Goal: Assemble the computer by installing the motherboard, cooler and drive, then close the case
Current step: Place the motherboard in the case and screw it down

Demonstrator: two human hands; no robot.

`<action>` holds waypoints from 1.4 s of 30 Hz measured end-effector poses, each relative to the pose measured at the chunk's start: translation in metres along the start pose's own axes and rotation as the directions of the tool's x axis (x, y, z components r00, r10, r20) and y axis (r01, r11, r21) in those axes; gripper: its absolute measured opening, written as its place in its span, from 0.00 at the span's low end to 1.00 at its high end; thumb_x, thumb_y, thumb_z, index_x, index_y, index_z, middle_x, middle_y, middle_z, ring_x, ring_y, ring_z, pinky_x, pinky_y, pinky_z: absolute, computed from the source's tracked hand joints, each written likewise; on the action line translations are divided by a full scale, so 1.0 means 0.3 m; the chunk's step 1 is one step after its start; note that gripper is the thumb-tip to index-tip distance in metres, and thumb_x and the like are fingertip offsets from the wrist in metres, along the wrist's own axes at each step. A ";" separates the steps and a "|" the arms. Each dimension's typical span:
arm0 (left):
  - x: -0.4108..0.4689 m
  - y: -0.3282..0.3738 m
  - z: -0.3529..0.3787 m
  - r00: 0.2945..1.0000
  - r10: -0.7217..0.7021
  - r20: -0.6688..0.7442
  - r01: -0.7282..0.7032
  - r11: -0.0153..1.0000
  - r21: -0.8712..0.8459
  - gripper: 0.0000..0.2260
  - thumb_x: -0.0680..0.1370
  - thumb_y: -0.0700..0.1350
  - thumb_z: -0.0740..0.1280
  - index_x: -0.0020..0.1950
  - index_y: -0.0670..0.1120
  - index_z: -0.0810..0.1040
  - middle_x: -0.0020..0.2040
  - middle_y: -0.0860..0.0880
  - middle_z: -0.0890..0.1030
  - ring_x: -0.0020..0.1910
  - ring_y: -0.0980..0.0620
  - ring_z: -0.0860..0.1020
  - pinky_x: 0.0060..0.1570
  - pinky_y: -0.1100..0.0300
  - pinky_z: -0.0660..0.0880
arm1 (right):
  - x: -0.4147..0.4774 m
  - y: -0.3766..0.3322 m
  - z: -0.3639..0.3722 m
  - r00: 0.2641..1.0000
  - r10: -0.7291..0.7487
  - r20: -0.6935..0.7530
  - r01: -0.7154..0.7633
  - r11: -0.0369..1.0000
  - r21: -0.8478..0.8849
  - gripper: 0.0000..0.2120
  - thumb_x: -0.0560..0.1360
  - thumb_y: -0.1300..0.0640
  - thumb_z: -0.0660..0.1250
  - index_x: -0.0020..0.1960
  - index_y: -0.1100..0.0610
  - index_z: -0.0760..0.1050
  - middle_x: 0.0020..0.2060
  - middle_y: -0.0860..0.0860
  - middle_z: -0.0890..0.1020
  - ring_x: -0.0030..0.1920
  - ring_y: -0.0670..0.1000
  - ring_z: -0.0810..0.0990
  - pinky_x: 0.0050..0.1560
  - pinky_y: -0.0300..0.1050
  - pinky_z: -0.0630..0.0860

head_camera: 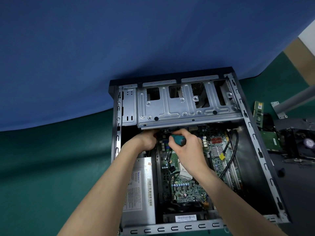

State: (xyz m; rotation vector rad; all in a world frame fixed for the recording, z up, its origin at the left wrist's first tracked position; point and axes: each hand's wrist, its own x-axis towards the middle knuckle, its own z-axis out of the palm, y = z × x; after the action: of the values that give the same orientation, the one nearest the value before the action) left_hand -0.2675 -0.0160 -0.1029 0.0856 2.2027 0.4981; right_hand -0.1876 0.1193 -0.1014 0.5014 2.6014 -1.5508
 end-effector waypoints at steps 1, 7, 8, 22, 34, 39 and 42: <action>-0.001 0.001 0.001 1.000 0.003 -0.002 -0.003 1.000 0.006 0.23 0.81 0.39 0.55 0.76 0.51 0.59 0.72 0.44 0.66 0.67 0.45 0.67 0.62 0.60 0.64 | 0.006 -0.009 0.001 1.000 -0.015 0.002 0.015 1.000 -0.027 0.08 0.74 0.54 0.70 0.49 0.59 0.80 0.34 0.51 0.81 0.38 0.51 0.79 0.41 0.45 0.78; -0.009 0.001 -0.001 1.000 -0.002 -0.009 0.002 1.000 0.007 0.20 0.81 0.39 0.55 0.73 0.48 0.64 0.69 0.43 0.70 0.65 0.45 0.70 0.61 0.59 0.66 | 0.036 -0.041 -0.003 0.996 -0.084 0.026 0.086 0.988 -0.124 0.10 0.74 0.55 0.69 0.44 0.62 0.79 0.32 0.52 0.79 0.35 0.51 0.76 0.37 0.40 0.71; -0.010 0.002 -0.002 1.000 -0.001 -0.009 0.001 1.000 0.004 0.20 0.81 0.39 0.55 0.73 0.48 0.64 0.70 0.43 0.69 0.66 0.44 0.69 0.62 0.59 0.65 | 0.033 -0.037 -0.007 0.994 -0.097 0.045 0.102 0.987 -0.128 0.09 0.74 0.55 0.69 0.46 0.62 0.79 0.33 0.52 0.80 0.36 0.51 0.77 0.38 0.40 0.72; -0.046 0.043 0.026 0.983 0.143 -0.118 -0.141 0.990 0.021 0.12 0.78 0.43 0.62 0.62 0.47 0.72 0.58 0.43 0.78 0.56 0.44 0.76 0.55 0.55 0.73 | 0.024 -0.085 0.054 0.996 0.002 -0.088 -0.018 0.983 -0.183 0.13 0.74 0.51 0.67 0.37 0.59 0.73 0.31 0.54 0.78 0.35 0.58 0.75 0.36 0.44 0.64; -0.054 0.054 -0.007 0.983 0.138 -0.122 -0.130 0.989 0.071 0.11 0.80 0.47 0.59 0.62 0.49 0.72 0.61 0.45 0.76 0.57 0.46 0.75 0.54 0.59 0.70 | -0.009 -0.183 0.097 0.937 0.293 -0.189 -0.321 0.938 -0.132 0.19 0.73 0.42 0.66 0.44 0.59 0.76 0.43 0.58 0.82 0.47 0.62 0.80 0.44 0.49 0.73; -0.046 0.042 -0.014 0.983 0.154 -0.103 -0.143 0.984 0.102 0.13 0.80 0.48 0.60 0.65 0.51 0.70 0.65 0.47 0.74 0.61 0.47 0.73 0.58 0.60 0.67 | -0.091 -0.211 0.032 0.979 -0.101 -0.179 0.019 0.911 -0.412 0.18 0.74 0.42 0.65 0.51 0.56 0.73 0.40 0.52 0.81 0.41 0.57 0.81 0.39 0.47 0.73; -0.045 0.040 -0.007 0.982 0.149 -0.112 -0.139 0.986 0.091 0.12 0.80 0.46 0.60 0.63 0.50 0.71 0.63 0.46 0.75 0.59 0.46 0.74 0.58 0.58 0.70 | -0.085 -0.213 0.012 0.979 -0.188 -0.079 0.130 0.873 -0.471 0.16 0.80 0.46 0.59 0.52 0.59 0.70 0.41 0.54 0.81 0.42 0.58 0.81 0.39 0.48 0.71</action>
State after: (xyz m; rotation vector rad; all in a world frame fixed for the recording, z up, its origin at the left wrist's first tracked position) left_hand -0.2618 -0.0087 -0.0871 0.2686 2.3446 0.5024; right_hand -0.1840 0.0821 -0.0436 0.3512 3.0352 -0.8856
